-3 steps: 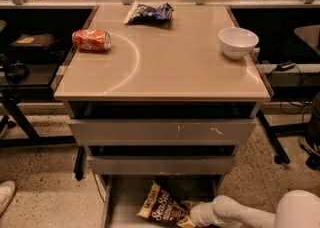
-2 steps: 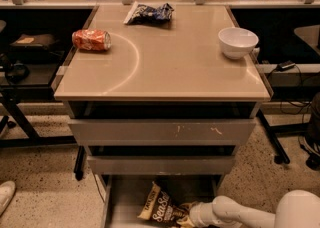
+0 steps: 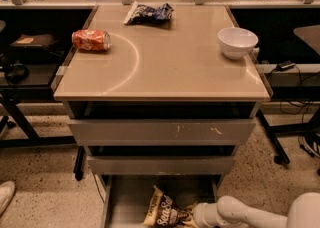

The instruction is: Pick brown chip bag from bottom drawer and place on counter

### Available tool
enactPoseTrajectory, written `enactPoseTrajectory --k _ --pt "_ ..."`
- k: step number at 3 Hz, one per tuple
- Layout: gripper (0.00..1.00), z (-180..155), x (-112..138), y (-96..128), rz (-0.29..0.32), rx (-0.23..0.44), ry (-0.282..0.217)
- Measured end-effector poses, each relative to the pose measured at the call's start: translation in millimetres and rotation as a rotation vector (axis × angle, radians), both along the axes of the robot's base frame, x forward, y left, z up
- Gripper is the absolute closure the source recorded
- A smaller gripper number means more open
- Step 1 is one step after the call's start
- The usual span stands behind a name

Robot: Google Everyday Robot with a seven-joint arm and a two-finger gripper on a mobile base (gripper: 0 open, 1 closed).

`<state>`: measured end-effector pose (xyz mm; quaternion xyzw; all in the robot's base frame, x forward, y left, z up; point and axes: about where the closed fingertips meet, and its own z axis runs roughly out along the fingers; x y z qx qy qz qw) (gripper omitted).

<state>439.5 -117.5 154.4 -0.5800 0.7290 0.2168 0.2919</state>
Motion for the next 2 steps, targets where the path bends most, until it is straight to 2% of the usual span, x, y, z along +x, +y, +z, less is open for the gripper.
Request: enactPoseTrajectory --k 1,2 --pt "1.0 42 -11 -19 0.033 0.017 -0.028" --pt "1.0 104 -29 -40 0.088 0.063 -0.077"
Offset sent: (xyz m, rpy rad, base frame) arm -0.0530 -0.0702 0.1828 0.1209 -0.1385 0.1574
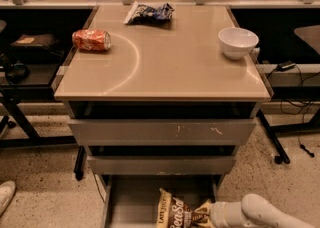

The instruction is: Pick brown chip bag from bottom drawer and place on counter

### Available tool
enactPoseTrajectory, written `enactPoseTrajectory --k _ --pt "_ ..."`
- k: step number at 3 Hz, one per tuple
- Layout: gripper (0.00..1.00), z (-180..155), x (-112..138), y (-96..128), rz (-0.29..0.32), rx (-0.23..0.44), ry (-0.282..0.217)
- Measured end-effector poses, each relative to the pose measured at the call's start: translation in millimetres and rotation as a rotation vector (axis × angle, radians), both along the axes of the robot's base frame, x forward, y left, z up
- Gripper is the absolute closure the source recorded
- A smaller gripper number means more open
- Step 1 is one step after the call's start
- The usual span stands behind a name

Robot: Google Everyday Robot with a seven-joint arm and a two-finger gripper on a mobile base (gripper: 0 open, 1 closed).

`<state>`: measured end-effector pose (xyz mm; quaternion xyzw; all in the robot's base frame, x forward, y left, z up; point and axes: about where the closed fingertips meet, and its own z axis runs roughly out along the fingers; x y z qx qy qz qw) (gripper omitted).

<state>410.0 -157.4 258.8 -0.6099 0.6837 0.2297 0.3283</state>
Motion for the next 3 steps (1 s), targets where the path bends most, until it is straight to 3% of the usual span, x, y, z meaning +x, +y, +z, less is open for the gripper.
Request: enactPoseTrajectory --k 1,2,3 --pt "1.0 55 -9 -13 0.036 0.004 -0.073" --pt "1.0 83 -9 -22 0.055 -0.036 -0.101" --pt "1.0 83 -9 -22 0.055 -0.035 -0.101"
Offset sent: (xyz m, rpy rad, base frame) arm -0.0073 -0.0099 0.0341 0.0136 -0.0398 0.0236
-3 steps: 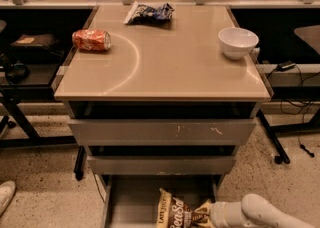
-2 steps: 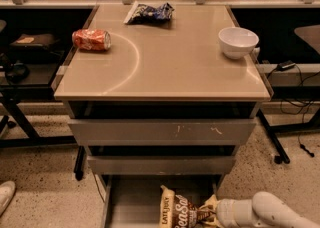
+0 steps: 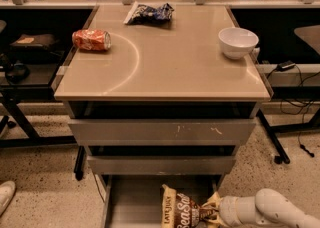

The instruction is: Pick brown chip bag from bottom drawer and place on counter

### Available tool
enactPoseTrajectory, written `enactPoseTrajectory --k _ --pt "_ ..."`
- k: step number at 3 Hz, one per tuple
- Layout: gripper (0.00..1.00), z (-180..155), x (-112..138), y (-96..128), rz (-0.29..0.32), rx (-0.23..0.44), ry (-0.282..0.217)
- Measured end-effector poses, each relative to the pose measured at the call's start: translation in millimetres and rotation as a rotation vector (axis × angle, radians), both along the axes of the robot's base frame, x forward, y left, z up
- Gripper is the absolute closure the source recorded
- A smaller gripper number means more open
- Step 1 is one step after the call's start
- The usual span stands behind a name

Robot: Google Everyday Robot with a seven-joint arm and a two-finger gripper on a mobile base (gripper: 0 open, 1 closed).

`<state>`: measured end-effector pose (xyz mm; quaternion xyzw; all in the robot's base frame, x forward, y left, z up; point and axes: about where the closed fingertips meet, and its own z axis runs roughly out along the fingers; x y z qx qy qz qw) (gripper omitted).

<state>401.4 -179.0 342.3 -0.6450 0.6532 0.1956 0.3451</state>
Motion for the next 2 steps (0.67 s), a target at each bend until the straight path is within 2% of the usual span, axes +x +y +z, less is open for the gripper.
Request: enactPoseTrajectory --k 1,2 --pt "1.0 28 2 7 0.011 -0.048 -0.033" --pt "1.0 89 3 25 -0.01 -0.107 -0.087"
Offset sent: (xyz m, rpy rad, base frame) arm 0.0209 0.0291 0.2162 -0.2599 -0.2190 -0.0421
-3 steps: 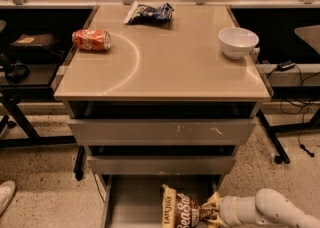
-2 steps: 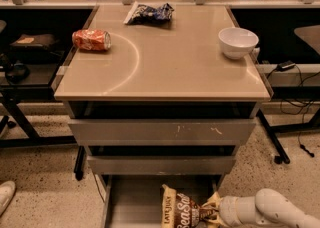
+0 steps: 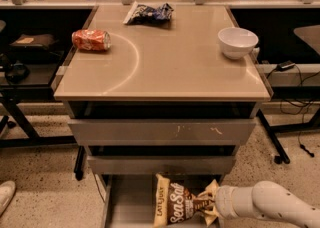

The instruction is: Pick brown chip bag from bottom drawer and place on counter

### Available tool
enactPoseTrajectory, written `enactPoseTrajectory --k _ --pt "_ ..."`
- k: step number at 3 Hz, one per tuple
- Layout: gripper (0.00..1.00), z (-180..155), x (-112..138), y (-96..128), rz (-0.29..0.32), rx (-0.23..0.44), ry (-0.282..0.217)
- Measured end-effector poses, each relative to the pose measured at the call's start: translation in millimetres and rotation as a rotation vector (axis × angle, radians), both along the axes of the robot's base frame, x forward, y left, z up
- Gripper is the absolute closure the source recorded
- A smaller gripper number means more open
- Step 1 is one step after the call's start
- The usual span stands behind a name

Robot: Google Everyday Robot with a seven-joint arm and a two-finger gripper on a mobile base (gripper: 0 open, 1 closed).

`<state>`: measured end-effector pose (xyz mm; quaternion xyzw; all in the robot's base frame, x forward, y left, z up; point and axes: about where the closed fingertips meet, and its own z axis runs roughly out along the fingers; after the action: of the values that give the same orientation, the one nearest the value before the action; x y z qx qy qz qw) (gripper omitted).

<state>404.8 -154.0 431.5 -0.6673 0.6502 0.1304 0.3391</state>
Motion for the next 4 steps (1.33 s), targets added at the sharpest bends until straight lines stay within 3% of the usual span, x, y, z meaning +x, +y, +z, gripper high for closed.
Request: enactPoseTrajectory --k 1,2,3,4 --pt "1.0 83 4 7 -0.017 -0.056 -0.083" --pt "1.0 166 10 -3 -0.034 -0.073 -0.167" --pt "1.0 255 3 -42 -0.029 0.011 -0.23" --pt "1.0 254 3 -41 -0.027 0.011 -0.227"
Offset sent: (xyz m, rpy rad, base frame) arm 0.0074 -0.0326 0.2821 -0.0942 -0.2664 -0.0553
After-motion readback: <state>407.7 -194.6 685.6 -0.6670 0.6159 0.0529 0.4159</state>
